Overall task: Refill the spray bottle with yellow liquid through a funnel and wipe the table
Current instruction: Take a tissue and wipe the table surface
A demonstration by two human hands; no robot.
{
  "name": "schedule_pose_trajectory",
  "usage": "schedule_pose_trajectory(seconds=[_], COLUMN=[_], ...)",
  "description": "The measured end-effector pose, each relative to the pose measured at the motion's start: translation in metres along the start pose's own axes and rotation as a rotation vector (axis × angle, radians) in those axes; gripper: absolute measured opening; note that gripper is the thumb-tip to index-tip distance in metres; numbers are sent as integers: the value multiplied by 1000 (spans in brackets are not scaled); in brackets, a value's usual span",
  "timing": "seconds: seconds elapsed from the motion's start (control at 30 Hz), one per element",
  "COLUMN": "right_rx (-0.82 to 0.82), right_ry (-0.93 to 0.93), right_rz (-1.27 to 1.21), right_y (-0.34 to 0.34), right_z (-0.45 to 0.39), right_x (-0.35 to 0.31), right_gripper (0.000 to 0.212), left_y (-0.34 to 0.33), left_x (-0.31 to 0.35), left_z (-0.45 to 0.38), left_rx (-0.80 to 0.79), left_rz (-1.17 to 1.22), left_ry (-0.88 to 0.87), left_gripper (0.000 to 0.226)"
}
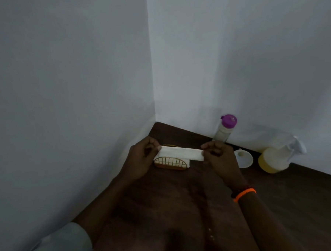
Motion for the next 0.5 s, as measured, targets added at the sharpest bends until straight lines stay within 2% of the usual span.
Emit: schedule_pose_trajectory(seconds=[0.1, 0.2, 0.33, 0.43, 0.5], right_rx=[-11, -24, -18, -2, -13], right_ry=[-91, -195, -255, -273, -273], right_rz=[-191, -346, -424, -504, -504], right_y=[16, 32, 52, 68, 76], right_z=[23, 49, 88, 111, 123], right_x=[-1, 7, 10, 14, 16], right_gripper=[13, 11, 11, 11, 11], left_y=[-10, -32, -59, -82, -100], left_x=[16, 21, 31, 42, 48], left_z=[20, 49, 82, 101, 112], left_rx=[7, 3, 30, -5, -87], left_rz=[167, 416, 567, 524, 318], left_ry=[128, 334, 475, 520, 500], left_gripper=[10, 13, 20, 21, 23])
Point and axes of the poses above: each hand's wrist, its own z-axis away from the middle knuckle, its own y-axis out of the back of the hand, x = y × z, the point moved 6 cm from there along -z, towards the middle knuckle, and after that the axes turned 3 degrees about -y, right-handed, at the moved point
